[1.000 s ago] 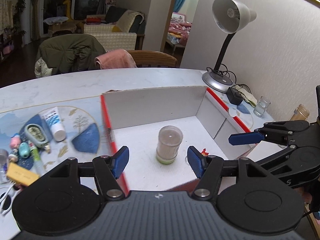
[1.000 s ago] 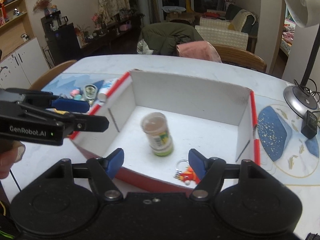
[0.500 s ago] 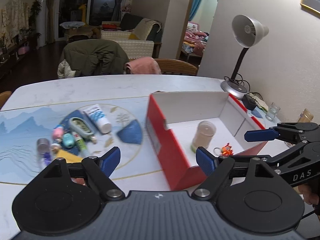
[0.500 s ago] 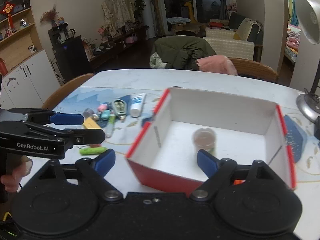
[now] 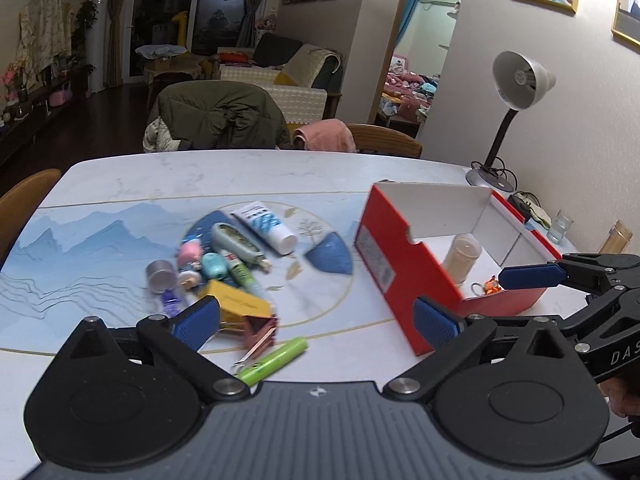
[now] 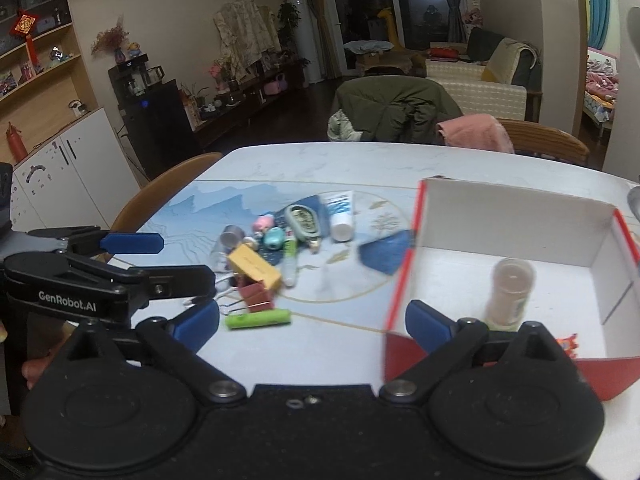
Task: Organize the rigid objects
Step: 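Withdraw both grippers from the box back toward the item pile, then grasp the white sunglasses with left gripper while right gripper grasps the green glue stick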
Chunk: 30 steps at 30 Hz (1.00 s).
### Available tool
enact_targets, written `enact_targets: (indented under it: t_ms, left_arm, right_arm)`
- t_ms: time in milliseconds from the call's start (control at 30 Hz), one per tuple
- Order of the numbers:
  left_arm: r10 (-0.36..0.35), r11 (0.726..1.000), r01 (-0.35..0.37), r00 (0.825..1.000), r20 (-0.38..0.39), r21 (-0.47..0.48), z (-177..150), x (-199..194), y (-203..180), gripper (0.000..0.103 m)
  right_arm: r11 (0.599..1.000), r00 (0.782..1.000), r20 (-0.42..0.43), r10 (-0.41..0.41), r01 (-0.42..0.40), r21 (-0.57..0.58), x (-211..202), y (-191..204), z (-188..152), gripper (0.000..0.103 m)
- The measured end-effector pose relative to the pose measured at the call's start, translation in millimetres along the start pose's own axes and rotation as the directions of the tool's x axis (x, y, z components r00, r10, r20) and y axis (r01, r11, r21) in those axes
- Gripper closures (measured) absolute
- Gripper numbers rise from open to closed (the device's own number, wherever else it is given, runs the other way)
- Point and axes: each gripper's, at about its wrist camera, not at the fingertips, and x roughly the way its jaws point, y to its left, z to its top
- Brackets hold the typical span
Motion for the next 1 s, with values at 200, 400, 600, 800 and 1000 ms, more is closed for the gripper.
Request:
enact_targets:
  t_ms: [200, 400, 600, 800, 1000]
  left_arm:
    - [0.0, 1.0, 0.0, 1.0, -0.005, -0.011, -13, -3, 38, 0.0]
    - [0.01, 1.0, -0.011, 0.999, -0.031, -0.019, -29, 6, 68, 0.0]
    - [0.007, 1.0, -0.007, 0.999, -0.039, -0.022, -41, 14, 92, 0.0]
    - [0.018, 1.0, -0.017, 0.998, -0.065, 0.006, -47, 30, 104, 0.0]
    - [0.053, 0.998, -0.051, 0.996, -0.068, 0.036, -49, 54, 112, 0.0]
  right_arm:
    - [1.0, 1.0, -0.02, -0.004, 0.004, -0.005, 20, 26, -3, 0.003]
    - [0.999, 0.999, -0.051, -0.012, 0.011, -0.035, 47, 46, -9, 0.003]
    - [0.998, 0.994, -0.105, -0.019, 0.012, -0.064, 80, 59, -17, 0.003]
    - [0.994, 0.99, -0.141, -0.023, 0.008, -0.105, 114, 69, -23, 0.003]
    - [0.989, 0.985, -0.172, -0.031, 0.005, -0.15, 144, 76, -25, 0.003]
